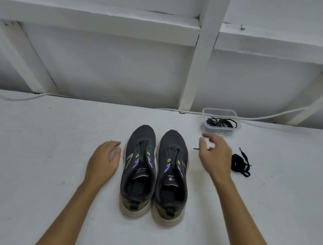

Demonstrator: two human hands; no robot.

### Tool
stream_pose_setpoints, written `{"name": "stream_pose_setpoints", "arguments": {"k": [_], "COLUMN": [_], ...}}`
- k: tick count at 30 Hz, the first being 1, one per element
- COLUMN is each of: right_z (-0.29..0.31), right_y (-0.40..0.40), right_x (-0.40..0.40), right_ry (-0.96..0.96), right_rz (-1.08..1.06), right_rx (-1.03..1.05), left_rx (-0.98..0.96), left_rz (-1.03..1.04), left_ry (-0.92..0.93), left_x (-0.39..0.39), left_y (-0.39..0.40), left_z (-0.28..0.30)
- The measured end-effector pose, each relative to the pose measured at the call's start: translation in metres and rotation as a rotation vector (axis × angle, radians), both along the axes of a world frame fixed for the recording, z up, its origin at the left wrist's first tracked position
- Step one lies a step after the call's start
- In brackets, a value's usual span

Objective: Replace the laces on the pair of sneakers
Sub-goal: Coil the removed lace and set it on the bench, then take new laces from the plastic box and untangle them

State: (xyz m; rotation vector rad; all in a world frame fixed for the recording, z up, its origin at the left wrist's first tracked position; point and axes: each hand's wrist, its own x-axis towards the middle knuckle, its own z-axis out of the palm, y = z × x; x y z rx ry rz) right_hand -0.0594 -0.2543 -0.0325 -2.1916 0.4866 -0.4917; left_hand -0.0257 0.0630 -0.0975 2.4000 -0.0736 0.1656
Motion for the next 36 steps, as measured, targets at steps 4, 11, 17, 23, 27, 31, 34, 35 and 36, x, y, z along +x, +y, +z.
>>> {"name": "stream_pose_setpoints", "arguments": {"k": [4, 11, 17, 23, 27, 31, 34, 35, 36], "right_z": [0.028, 0.051, 0.036, 0.021, 0.024, 0.047, 0.077, 0.089, 0.1], "right_y": [-0.042, -0.077, -0.085, -0.092, -0.09, -0.09, -0.083, -0.079, -0.074], "right_x": [0.057, 0.13, 0.152, 0.16, 0.155, 0.15, 0.148, 0.148, 0.148], "right_ry": [0.084, 0.778, 0.953, 0.866, 0.789, 0.645, 0.507, 0.468, 0.435], "right_rz": [-0.027, 0.217, 0.274, 0.236, 0.193, 0.163, 0.176, 0.188, 0.201], "right_rx": [-0.327, -0.703, -0.736, -0.772, -0.719, -0.566, -0.498, -0.48, -0.469], "left_rx": [0.111, 0.146, 0.153, 0.173, 0.178, 0.182, 0.181, 0.183, 0.183], "left_rz": [0.044, 0.068, 0.075, 0.081, 0.077, 0.074, 0.075, 0.074, 0.074], "left_ry": [-0.008, -0.071, -0.078, -0.096, -0.105, -0.106, -0.107, -0.107, -0.108], "left_x": [0.017, 0.022, 0.023, 0.024, 0.024, 0.024, 0.024, 0.024, 0.024], "left_y": [0.009, 0.007, 0.007, 0.008, 0.008, 0.007, 0.006, 0.006, 0.006], "left_z": [-0.015, -0.025, -0.026, -0.031, -0.031, -0.029, -0.029, -0.029, -0.03]}}
